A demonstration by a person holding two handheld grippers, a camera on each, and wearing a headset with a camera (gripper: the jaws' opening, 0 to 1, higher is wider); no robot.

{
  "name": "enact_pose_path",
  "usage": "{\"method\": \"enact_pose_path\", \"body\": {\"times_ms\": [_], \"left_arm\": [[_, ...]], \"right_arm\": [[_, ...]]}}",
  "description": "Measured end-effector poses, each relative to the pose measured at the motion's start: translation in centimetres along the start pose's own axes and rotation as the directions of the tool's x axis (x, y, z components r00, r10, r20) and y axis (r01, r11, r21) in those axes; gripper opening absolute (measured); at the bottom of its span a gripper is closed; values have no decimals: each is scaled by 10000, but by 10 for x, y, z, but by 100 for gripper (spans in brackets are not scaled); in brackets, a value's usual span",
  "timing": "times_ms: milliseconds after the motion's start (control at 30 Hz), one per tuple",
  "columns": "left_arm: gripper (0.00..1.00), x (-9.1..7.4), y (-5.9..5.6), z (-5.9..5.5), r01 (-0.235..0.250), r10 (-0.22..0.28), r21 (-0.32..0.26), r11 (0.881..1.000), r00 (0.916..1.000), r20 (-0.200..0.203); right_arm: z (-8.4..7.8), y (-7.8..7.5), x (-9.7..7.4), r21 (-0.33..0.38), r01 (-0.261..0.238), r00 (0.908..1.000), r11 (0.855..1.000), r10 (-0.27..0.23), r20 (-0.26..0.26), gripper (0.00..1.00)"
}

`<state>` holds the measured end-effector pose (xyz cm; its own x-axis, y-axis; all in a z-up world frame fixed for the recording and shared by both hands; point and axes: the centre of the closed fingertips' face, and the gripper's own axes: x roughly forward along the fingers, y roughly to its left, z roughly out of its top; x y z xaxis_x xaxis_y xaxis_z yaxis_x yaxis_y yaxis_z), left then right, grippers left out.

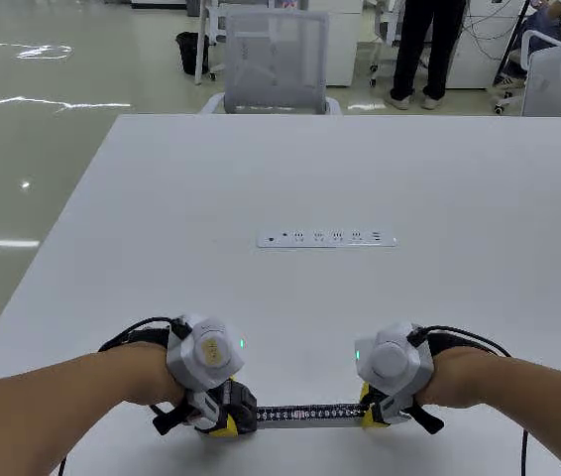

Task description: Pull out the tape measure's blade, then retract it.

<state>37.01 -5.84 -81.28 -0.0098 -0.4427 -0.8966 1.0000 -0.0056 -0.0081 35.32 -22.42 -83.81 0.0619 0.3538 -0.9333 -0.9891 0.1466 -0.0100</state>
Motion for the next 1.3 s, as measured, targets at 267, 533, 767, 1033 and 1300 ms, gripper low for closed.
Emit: {"method": "enact_pose_path", "body": {"times_ms": [267,533,767,1033,1300], "left_arm": [[35,0,0,0,-14,14,-20,10000,10000,22],[35,-1,0,0,-2,2,-70,10000,10000,43],[35,-1,0,0,3,-3,-83,10000,10000,52],[35,-1,0,0,5,-5,-89,10000,10000,50],[35,-1,0,0,7,-7,-92,10000,10000,41]], "right_arm": [[-3,0,-2,27,-1,10000,10000,1,-53,12],[-6,0,-4,18,-25,9999,10000,26,-117,12],[-10,-1,-5,43,-27,9999,10000,28,-147,12],[-13,-1,-6,53,-31,9998,10000,32,-183,12],[-17,-2,-7,54,-50,9997,10000,52,-219,12]]}}
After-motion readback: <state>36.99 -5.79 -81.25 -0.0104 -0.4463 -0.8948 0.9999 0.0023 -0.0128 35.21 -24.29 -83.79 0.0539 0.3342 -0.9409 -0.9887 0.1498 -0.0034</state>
